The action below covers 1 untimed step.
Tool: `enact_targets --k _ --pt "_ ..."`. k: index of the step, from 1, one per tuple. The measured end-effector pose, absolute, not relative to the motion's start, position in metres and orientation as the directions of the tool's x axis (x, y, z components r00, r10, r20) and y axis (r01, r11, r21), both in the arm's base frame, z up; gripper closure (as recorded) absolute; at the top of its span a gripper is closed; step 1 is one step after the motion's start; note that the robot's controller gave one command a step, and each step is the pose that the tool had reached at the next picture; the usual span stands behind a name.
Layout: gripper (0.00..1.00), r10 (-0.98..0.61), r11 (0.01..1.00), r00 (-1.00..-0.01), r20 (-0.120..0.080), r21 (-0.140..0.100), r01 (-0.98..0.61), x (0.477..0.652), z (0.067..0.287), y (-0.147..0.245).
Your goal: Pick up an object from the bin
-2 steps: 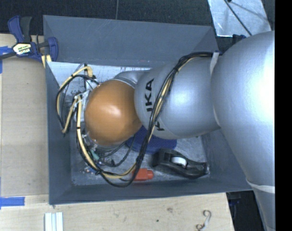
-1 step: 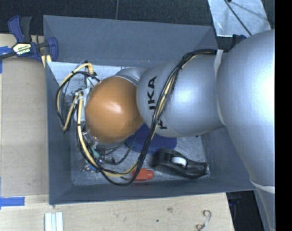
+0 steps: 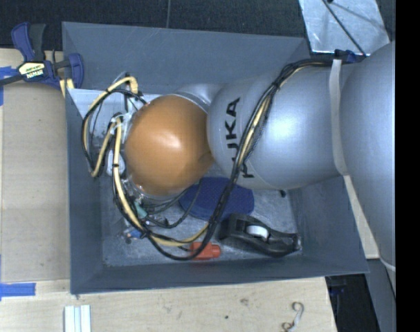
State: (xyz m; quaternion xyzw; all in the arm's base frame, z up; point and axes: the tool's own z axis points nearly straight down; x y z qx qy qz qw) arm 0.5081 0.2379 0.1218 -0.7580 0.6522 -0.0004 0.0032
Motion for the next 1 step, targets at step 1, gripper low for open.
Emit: enact_targets --k 1 --pt "1.0 -0.99 -0.144 0.144 -0.004 -0.003 -0.99 0.5087 0.1231 0.2382"
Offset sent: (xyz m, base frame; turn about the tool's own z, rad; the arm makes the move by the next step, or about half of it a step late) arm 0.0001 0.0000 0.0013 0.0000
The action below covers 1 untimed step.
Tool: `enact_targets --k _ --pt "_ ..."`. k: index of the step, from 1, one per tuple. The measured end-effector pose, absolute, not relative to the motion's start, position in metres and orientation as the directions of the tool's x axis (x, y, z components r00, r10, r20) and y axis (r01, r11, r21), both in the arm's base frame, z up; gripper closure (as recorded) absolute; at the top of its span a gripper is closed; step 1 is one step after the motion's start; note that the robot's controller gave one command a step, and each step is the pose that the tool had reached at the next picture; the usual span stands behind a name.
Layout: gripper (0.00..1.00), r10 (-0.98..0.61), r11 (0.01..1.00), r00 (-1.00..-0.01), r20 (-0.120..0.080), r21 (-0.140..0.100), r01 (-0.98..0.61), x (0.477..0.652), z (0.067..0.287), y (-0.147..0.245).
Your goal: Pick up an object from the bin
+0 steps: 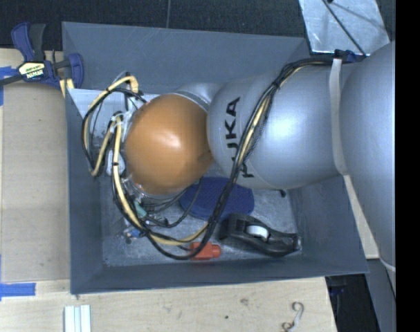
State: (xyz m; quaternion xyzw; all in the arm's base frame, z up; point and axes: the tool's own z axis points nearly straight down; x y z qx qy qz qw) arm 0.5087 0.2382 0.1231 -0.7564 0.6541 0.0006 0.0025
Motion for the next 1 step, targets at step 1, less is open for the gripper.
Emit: enact_targets --k 1 --pt "1.0 -0.99 -0.141 0.141 -0.004 -0.007 -0.99 0.5101 0.1748 0.2392"
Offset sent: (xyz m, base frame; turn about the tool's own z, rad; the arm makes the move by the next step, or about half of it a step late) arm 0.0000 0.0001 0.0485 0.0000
